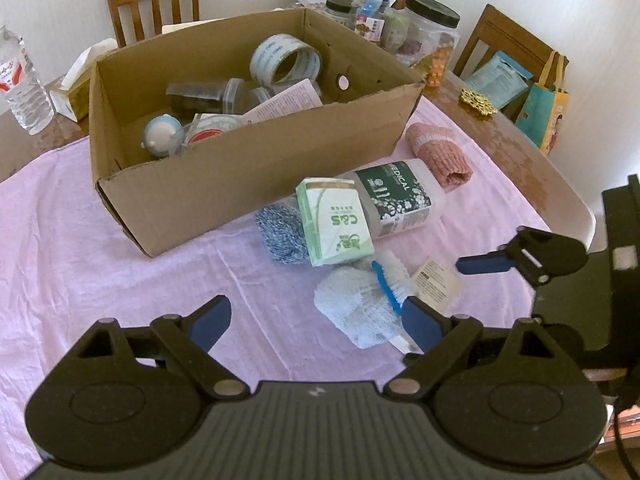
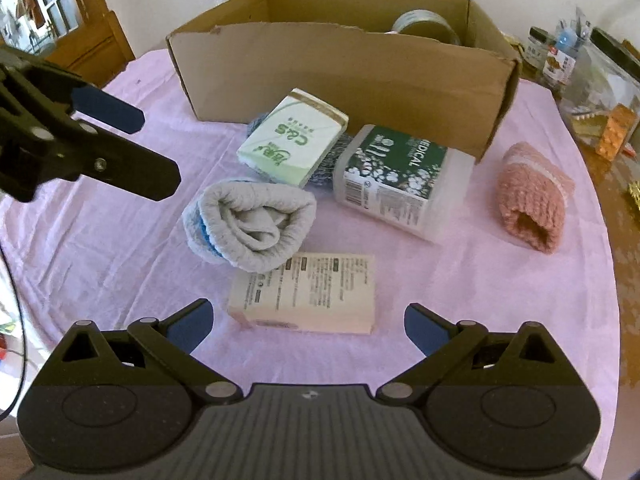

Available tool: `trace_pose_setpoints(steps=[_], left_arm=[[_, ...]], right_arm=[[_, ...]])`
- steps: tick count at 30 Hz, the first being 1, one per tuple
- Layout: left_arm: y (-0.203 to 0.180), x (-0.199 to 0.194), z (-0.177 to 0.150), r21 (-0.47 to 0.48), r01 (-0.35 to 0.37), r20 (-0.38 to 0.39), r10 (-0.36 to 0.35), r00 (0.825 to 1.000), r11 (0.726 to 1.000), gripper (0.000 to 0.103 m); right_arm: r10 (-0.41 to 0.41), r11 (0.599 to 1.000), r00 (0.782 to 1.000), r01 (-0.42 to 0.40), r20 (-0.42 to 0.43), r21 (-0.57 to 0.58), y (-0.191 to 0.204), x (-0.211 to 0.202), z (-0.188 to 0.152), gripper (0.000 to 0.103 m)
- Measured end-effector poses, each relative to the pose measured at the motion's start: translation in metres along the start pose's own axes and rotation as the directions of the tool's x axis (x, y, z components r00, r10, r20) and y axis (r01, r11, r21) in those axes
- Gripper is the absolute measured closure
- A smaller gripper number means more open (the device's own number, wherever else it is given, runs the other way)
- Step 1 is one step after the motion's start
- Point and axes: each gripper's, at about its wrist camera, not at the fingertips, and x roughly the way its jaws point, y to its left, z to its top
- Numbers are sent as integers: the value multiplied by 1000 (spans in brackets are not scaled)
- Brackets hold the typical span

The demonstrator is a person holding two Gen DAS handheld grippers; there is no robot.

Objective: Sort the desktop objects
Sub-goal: 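Withdraw both tools from the box toward the remaining items, then grasp the second white glove with the left tool while the right grasps the cream paper box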

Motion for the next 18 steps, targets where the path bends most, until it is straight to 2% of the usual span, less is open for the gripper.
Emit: trace_pose_setpoints(steps=[8, 18], left_arm=[[-6, 11, 5, 7, 31, -18, -31, 999, 999, 11], [-12, 36, 12, -12, 86, -43, -87, 995, 996, 11]], right_arm=[[-84, 996, 996, 84, 1, -24, 8, 19, -1, 0], [-143, 988, 990, 143, -3, 60, -23, 9, -12, 0]])
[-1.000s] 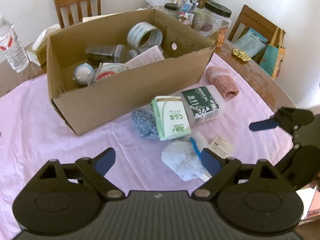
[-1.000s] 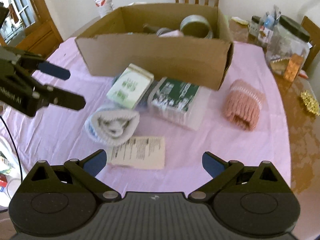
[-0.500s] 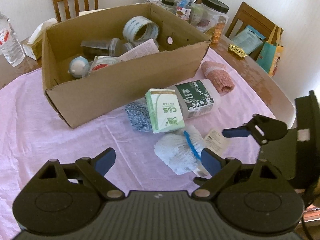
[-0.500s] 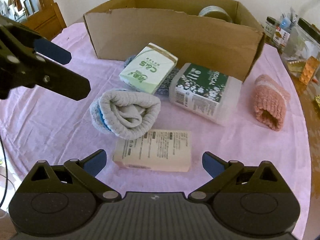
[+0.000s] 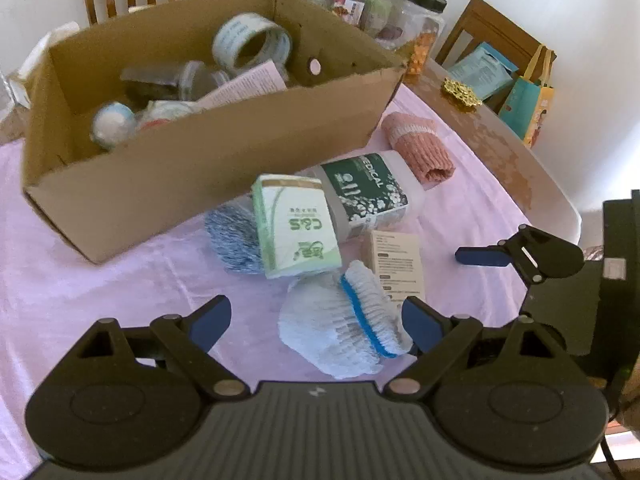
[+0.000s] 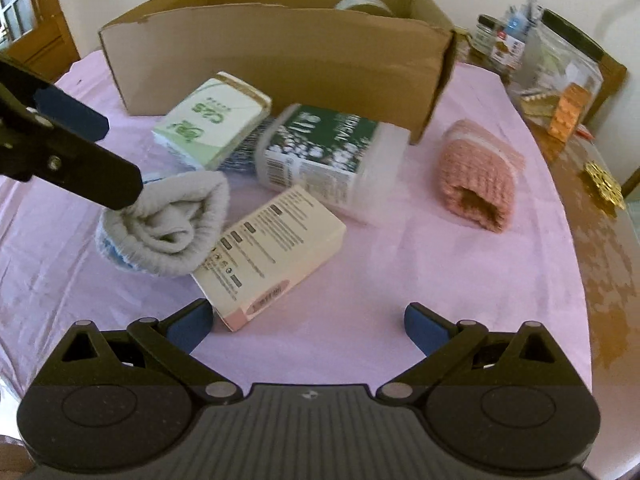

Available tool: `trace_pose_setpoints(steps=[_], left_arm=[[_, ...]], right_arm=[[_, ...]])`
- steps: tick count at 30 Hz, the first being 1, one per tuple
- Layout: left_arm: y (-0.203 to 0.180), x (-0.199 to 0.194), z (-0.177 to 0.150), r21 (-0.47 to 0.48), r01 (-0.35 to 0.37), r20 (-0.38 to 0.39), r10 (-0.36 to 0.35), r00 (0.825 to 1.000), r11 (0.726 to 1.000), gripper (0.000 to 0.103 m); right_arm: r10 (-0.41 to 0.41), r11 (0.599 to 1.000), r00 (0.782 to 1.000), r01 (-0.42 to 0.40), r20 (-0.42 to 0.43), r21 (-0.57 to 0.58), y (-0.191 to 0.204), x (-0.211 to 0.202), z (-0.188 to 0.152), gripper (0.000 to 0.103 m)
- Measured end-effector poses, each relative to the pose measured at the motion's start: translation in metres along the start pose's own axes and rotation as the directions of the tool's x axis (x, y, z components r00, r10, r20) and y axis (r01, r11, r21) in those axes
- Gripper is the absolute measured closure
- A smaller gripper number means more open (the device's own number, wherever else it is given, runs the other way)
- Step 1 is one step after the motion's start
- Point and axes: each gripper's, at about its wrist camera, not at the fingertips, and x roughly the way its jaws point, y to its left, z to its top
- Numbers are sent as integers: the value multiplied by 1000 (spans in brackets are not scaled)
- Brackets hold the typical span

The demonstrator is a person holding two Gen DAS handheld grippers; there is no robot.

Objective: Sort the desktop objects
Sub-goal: 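Grasp the second white glove with the left tool while the right grasps the cream paper box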

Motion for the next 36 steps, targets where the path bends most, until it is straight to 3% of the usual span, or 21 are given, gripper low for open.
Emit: trace_pose_setpoints(steps=[11, 15, 20, 25, 33, 36], left_arm=[[-4, 33, -7, -12, 9, -35, -10, 999, 1000, 9], [2, 29, -11, 19, 4, -35, -3, 999, 1000, 9], [10, 26, -18, 119, -73, -66, 81, 994, 990, 9], [10, 27, -26, 171, -75, -69, 88, 994, 982, 10], [-2, 31, -23, 318, -78, 1, 81, 997, 945, 13], [0, 31, -21, 300, -38, -7, 42, 999, 953, 17]], right_arm=[[-5, 1000, 1000, 5, 11, 6, -1, -1, -4, 0], [-2, 1000, 1000, 2, 12, 1, 2, -5, -5, 0], [6, 1000, 1000, -6, 14, -11, 1, -6, -6, 0], [21, 999, 1000, -20, 21, -34, 0, -5, -7, 0], [114, 979, 993, -109, 20, -174, -2, 2, 2, 0], [158, 960, 987, -148, 24, -236, -4, 6, 8, 0]])
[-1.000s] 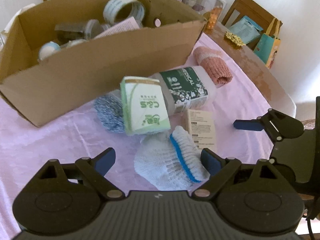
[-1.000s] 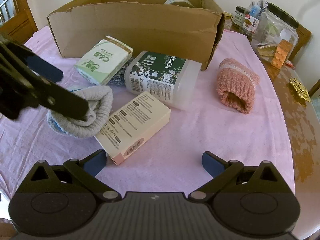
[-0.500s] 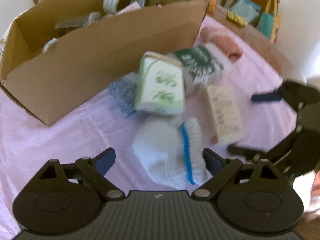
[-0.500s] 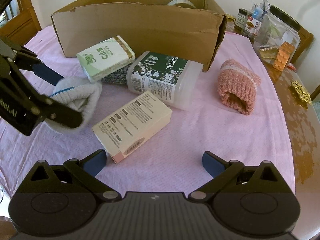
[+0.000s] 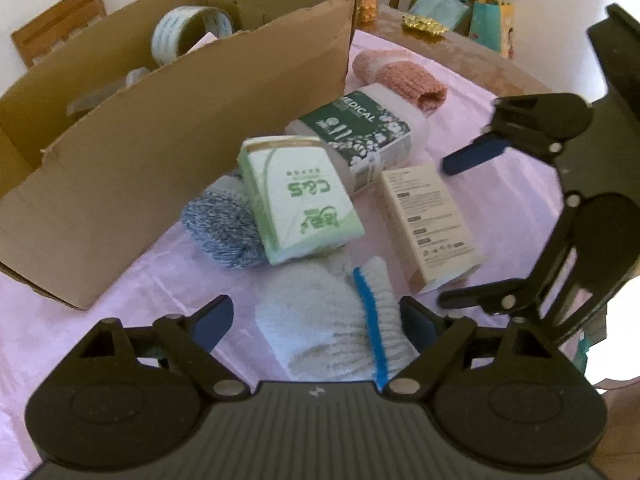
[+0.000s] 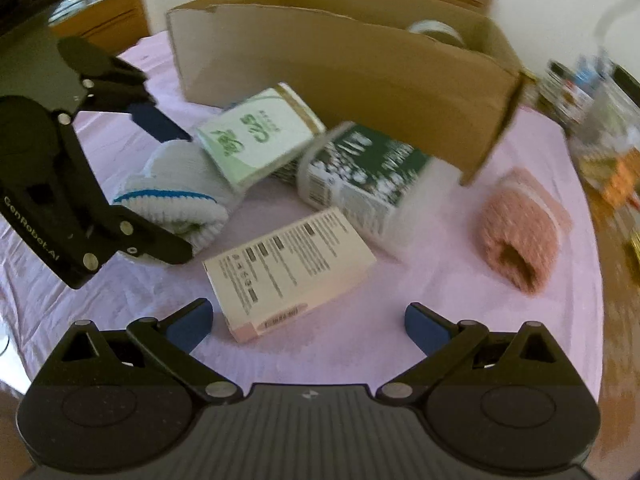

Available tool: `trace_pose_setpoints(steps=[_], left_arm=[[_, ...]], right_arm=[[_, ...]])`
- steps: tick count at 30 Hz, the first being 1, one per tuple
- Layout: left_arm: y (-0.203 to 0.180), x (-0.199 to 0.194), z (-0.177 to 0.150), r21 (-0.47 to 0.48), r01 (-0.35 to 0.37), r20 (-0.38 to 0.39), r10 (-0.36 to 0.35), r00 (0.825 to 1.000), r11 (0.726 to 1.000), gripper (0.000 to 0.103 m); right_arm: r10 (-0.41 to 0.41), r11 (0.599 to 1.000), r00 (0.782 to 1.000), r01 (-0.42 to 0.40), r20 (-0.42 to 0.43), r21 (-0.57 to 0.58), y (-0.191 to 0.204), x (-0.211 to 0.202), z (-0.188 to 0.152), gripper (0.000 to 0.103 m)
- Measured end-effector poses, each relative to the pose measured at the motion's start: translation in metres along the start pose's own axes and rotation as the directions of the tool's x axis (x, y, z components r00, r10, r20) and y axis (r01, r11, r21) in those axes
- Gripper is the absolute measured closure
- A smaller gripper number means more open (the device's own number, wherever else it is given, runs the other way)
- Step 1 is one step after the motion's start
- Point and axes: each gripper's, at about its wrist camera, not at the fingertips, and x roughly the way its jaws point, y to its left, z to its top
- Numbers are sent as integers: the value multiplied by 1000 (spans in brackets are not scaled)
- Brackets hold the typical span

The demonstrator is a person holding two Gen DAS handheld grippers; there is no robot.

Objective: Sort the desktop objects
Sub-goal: 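Grasp the second white glove with the left tool while the right grasps the cream paper box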

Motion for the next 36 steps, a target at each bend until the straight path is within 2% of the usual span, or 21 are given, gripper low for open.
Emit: trace_pose_setpoints(steps=[5, 10, 17, 27, 32, 34, 36], left_arm=[[1, 1, 0, -30, 41, 7, -40, 999, 999, 35], [3, -6, -5, -48, 47, 8, -46, 999, 998, 36], [11, -17, -21, -107, 32, -11, -34, 999, 994, 36], [15, -28, -34, -146, 0, -15, -2, 1000, 989, 36], [16, -32, -38, -158, -5, -8, 4, 1000, 987, 36], [16, -34, -38, -151, -5, -3, 5, 1000, 988, 36], [15, -36, -38, -146, -8, 1, 8, 1000, 989, 37]], right_arm=[[54, 996, 998, -53, 16, -72, -4, 7, 7, 0], [81, 992, 996, -76, 45, -105, -6, 10, 8, 0], [104, 984, 995, -103, 0, -144, 1, 13, 17, 0], [172, 943, 981, -189, -85, -274, 28, 11, 22, 0], [169, 944, 981, -190, -97, -271, 31, 15, 28, 0], [165, 948, 982, -184, -93, -261, 33, 16, 31, 3], [165, 946, 981, -185, -98, -266, 39, 16, 38, 11]])
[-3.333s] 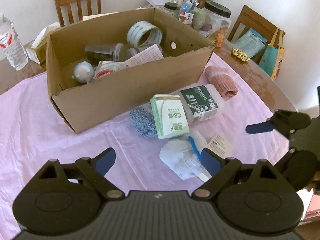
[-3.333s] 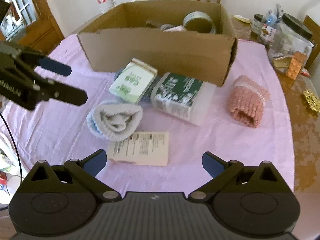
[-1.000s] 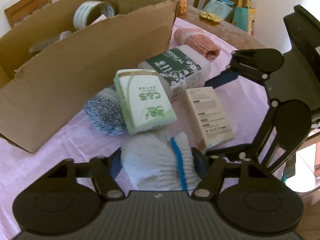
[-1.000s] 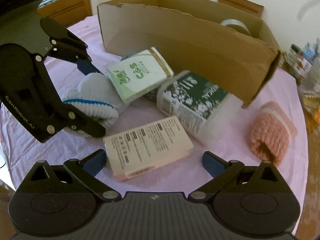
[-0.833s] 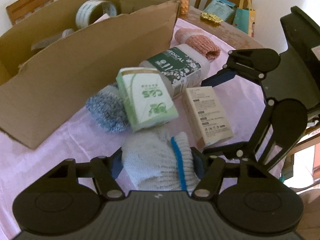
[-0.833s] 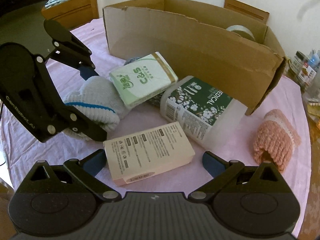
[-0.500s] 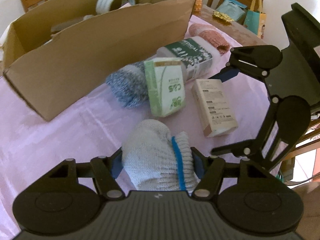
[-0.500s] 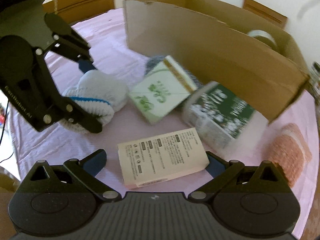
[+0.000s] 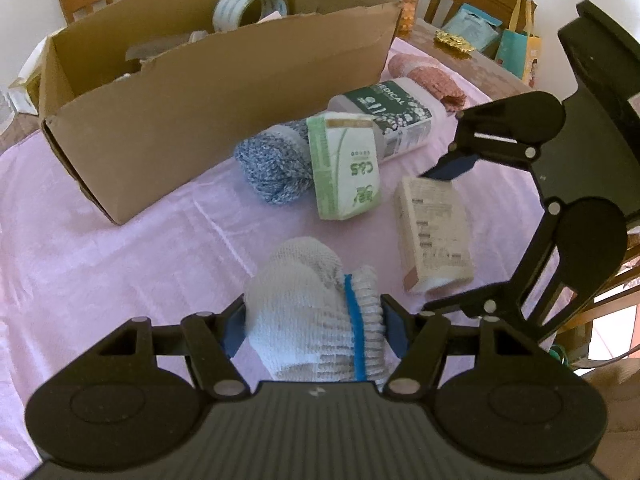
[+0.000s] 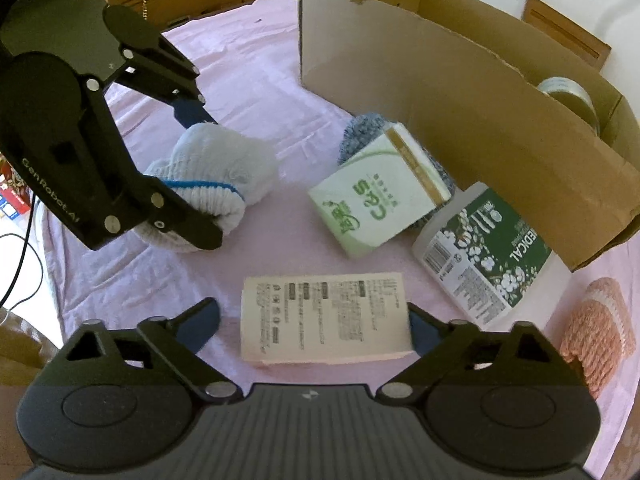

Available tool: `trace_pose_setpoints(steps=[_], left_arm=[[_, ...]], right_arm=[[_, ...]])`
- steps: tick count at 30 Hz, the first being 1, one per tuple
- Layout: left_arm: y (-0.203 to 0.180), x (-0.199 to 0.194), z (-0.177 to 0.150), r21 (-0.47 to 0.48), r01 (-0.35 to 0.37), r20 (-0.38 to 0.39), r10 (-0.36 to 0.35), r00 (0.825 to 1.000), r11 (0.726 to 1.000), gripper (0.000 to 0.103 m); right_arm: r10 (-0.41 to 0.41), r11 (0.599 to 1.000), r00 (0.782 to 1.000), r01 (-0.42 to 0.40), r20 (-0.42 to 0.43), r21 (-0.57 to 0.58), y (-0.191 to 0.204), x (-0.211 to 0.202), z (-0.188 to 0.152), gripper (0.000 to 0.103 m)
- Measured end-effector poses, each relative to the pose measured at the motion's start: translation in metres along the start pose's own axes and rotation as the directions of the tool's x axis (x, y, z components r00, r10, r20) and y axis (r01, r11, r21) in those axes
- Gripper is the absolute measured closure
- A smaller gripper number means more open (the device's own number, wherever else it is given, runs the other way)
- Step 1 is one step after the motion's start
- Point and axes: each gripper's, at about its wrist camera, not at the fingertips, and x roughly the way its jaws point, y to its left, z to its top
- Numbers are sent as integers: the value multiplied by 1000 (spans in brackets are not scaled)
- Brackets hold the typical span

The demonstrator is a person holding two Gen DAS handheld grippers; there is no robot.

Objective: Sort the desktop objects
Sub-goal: 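Grasp the second white glove with the left tool while the right grasps the cream paper box, then carry the glove and cream box into the box and open both tools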

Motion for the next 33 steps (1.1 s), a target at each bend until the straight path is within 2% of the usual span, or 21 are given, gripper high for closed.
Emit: trace_pose_setpoints(steps=[3, 9, 22, 33], left_arm=[[0, -6, 1, -4, 4, 14, -4, 1000, 1000, 37], [0, -23, 10, -14, -2, 38, 3, 999, 1000, 38], [10, -71, 42, 2, -6, 156, 6, 988, 1000, 39], [33, -91, 77, 82, -7, 233, -13, 972, 997, 39]], right_arm=[[-4, 1000, 1000, 4, -6, 8, 3, -4, -4, 20], [-41, 999, 999, 41, -26, 28, 5, -10, -1, 20], [-85, 992, 995, 79, 59, 96, -16, -72, 29, 20], [-232, 969, 964, 218, 127, 119, -32, -111, 73, 20]])
